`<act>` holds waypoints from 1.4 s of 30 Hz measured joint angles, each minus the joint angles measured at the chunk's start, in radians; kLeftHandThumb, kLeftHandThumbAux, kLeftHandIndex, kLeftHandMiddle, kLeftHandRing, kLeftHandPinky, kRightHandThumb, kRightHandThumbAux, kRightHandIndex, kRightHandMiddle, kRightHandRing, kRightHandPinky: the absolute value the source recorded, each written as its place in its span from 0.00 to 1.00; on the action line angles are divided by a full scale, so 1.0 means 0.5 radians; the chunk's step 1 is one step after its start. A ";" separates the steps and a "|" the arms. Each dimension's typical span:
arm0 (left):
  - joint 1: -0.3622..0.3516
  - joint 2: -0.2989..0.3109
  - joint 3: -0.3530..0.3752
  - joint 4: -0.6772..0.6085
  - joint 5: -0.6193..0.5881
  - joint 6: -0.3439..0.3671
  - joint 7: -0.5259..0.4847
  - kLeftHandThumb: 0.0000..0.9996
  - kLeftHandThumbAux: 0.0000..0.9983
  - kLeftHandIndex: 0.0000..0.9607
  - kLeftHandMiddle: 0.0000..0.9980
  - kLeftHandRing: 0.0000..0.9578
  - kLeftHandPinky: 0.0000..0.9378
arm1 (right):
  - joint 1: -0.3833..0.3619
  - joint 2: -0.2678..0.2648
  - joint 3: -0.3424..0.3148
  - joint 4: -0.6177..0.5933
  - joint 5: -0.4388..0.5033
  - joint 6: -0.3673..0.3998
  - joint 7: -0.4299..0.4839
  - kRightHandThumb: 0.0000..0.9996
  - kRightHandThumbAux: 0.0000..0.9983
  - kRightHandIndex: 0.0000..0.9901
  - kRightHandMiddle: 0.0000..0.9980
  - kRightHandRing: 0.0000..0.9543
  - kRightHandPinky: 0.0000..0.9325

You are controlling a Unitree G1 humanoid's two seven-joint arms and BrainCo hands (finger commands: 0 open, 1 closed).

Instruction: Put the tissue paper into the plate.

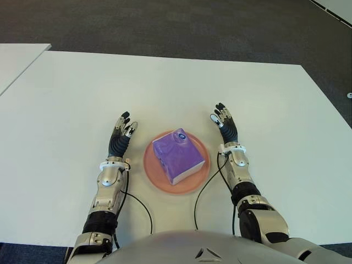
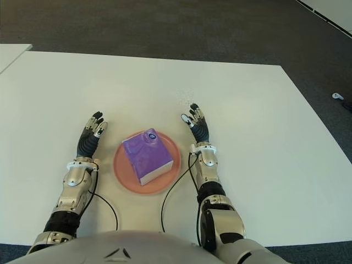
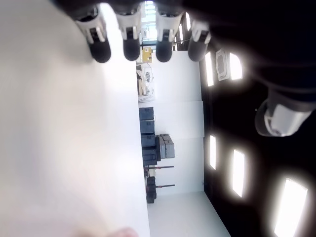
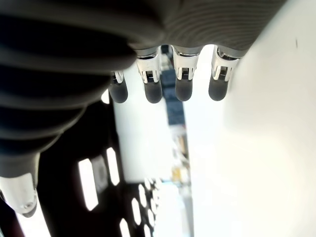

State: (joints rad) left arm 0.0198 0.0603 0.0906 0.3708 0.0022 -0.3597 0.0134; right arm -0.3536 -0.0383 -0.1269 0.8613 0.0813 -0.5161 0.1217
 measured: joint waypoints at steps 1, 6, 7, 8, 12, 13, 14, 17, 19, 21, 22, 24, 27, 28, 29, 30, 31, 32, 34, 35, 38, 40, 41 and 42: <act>0.002 0.000 -0.002 -0.003 0.000 0.000 0.000 0.00 0.38 0.00 0.00 0.00 0.00 | 0.008 -0.003 0.012 -0.017 -0.005 0.006 0.006 0.00 0.55 0.00 0.00 0.00 0.00; 0.009 0.000 -0.008 -0.014 -0.001 0.007 0.000 0.00 0.38 0.00 0.00 0.00 0.00 | 0.066 -0.016 0.067 -0.103 -0.046 0.034 0.017 0.00 0.55 0.00 0.00 0.00 0.00; 0.009 0.000 -0.008 -0.015 -0.001 0.010 0.000 0.00 0.38 0.00 0.00 0.00 0.00 | 0.075 -0.021 0.079 -0.120 -0.060 0.045 0.016 0.00 0.55 0.00 0.00 0.00 0.00; 0.009 0.000 -0.008 -0.015 -0.001 0.010 0.000 0.00 0.38 0.00 0.00 0.00 0.00 | 0.084 -0.026 0.087 -0.133 -0.072 0.057 0.016 0.00 0.55 0.00 0.00 0.00 0.00; 0.010 -0.002 -0.010 -0.016 -0.001 0.014 0.000 0.00 0.39 0.00 0.00 0.00 0.00 | 0.117 -0.047 0.130 -0.181 -0.118 0.093 -0.008 0.00 0.55 0.00 0.00 0.00 0.00; 0.011 -0.002 -0.010 -0.016 -0.001 0.015 0.000 0.00 0.39 0.00 0.00 0.00 0.00 | 0.122 -0.050 0.139 -0.189 -0.130 0.094 -0.015 0.00 0.55 0.00 0.00 0.00 0.00; 0.011 -0.003 -0.010 -0.017 -0.001 0.015 0.000 0.00 0.39 0.00 0.00 0.00 0.00 | 0.127 -0.053 0.146 -0.197 -0.142 0.096 -0.023 0.00 0.55 0.00 0.00 0.00 0.00; 0.012 -0.005 -0.010 -0.017 -0.001 0.017 0.000 0.00 0.39 0.00 0.00 0.00 0.00 | 0.142 -0.061 0.168 -0.220 -0.175 0.104 -0.053 0.00 0.55 0.00 0.00 0.00 0.00; 0.012 -0.007 -0.010 -0.018 -0.001 0.017 0.000 0.00 0.40 0.00 0.00 0.00 0.00 | 0.148 -0.064 0.178 -0.230 -0.191 0.104 -0.070 0.00 0.54 0.00 0.00 0.00 0.00; 0.012 -0.010 -0.010 -0.019 -0.001 0.018 0.000 0.00 0.40 0.00 0.00 0.00 0.00 | 0.152 -0.068 0.190 -0.236 -0.211 0.104 -0.089 0.00 0.54 0.00 0.00 0.00 0.00; 0.012 -0.011 -0.010 -0.019 -0.001 0.019 0.000 0.00 0.40 0.00 0.00 0.00 0.00 | 0.154 -0.070 0.197 -0.238 -0.220 0.104 -0.097 0.00 0.54 0.00 0.00 0.00 0.00; 0.012 -0.012 -0.010 -0.022 -0.001 0.023 0.000 0.00 0.39 0.00 0.00 0.00 0.00 | 0.159 -0.073 0.209 -0.247 -0.236 0.103 -0.116 0.00 0.54 0.00 0.00 0.00 0.00; 0.012 -0.012 -0.012 -0.026 0.000 0.025 0.000 0.00 0.39 0.00 0.00 0.00 0.00 | 0.172 -0.073 0.219 -0.263 -0.256 0.093 -0.145 0.00 0.54 0.00 0.00 0.00 0.00; 0.012 -0.012 -0.012 -0.026 0.000 0.025 0.000 0.00 0.39 0.00 0.00 0.00 0.00 | 0.179 -0.073 0.222 -0.270 -0.264 0.087 -0.155 0.00 0.54 0.00 0.00 0.00 0.00; 0.012 -0.012 -0.012 -0.026 0.000 0.025 0.000 0.00 0.39 0.00 0.00 0.00 0.00 | 0.184 -0.073 0.226 -0.275 -0.269 0.082 -0.163 0.00 0.53 0.00 0.00 0.00 0.00; 0.012 -0.012 -0.012 -0.026 0.000 0.025 0.000 0.00 0.39 0.00 0.00 0.00 0.00 | 0.190 -0.073 0.229 -0.281 -0.272 0.079 -0.170 0.00 0.53 0.00 0.00 0.00 0.00; 0.012 -0.012 -0.012 -0.026 0.001 0.025 0.000 0.00 0.40 0.00 0.00 0.00 0.00 | 0.200 -0.072 0.232 -0.291 -0.277 0.073 -0.179 0.00 0.53 0.00 0.00 0.00 0.00; 0.012 -0.012 -0.012 -0.026 0.001 0.025 0.000 0.00 0.40 0.00 0.00 0.00 0.00 | 0.208 -0.072 0.235 -0.299 -0.278 0.069 -0.186 0.00 0.53 0.00 0.00 0.00 0.00; 0.012 -0.011 -0.013 -0.026 0.001 0.025 0.000 0.00 0.39 0.00 0.00 0.00 0.00 | 0.228 -0.072 0.239 -0.318 -0.283 0.058 -0.197 0.00 0.54 0.00 0.00 0.00 0.00; 0.012 -0.011 -0.013 -0.026 0.001 0.025 0.000 0.00 0.39 0.00 0.00 0.00 0.00 | 0.235 -0.072 0.240 -0.324 -0.283 0.051 -0.201 0.00 0.54 0.00 0.00 0.00 0.00; 0.012 -0.011 -0.014 -0.026 0.001 0.022 0.000 0.00 0.39 0.00 0.00 0.00 0.00 | 0.247 -0.072 0.240 -0.330 -0.282 0.031 -0.209 0.00 0.55 0.00 0.00 0.00 0.00; 0.012 -0.011 -0.015 -0.026 0.001 0.020 0.000 0.00 0.38 0.00 0.00 0.00 0.00 | 0.251 -0.072 0.239 -0.330 -0.281 0.018 -0.211 0.00 0.56 0.00 0.00 0.00 0.00; 0.012 -0.010 -0.016 -0.026 0.000 0.015 0.000 0.00 0.38 0.00 0.00 0.00 0.00 | 0.254 -0.072 0.237 -0.329 -0.279 0.007 -0.211 0.00 0.56 0.00 0.00 0.00 0.00; 0.012 -0.010 -0.017 -0.026 0.000 0.010 0.000 0.00 0.37 0.00 0.00 0.00 0.00 | 0.258 -0.072 0.235 -0.328 -0.275 -0.006 -0.211 0.00 0.56 0.00 0.00 0.00 0.00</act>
State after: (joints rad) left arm 0.0259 0.0556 0.0821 0.3578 0.0022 -0.3548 0.0134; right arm -0.2248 -0.0742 -0.0096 0.6971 -0.0561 -0.5190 0.0163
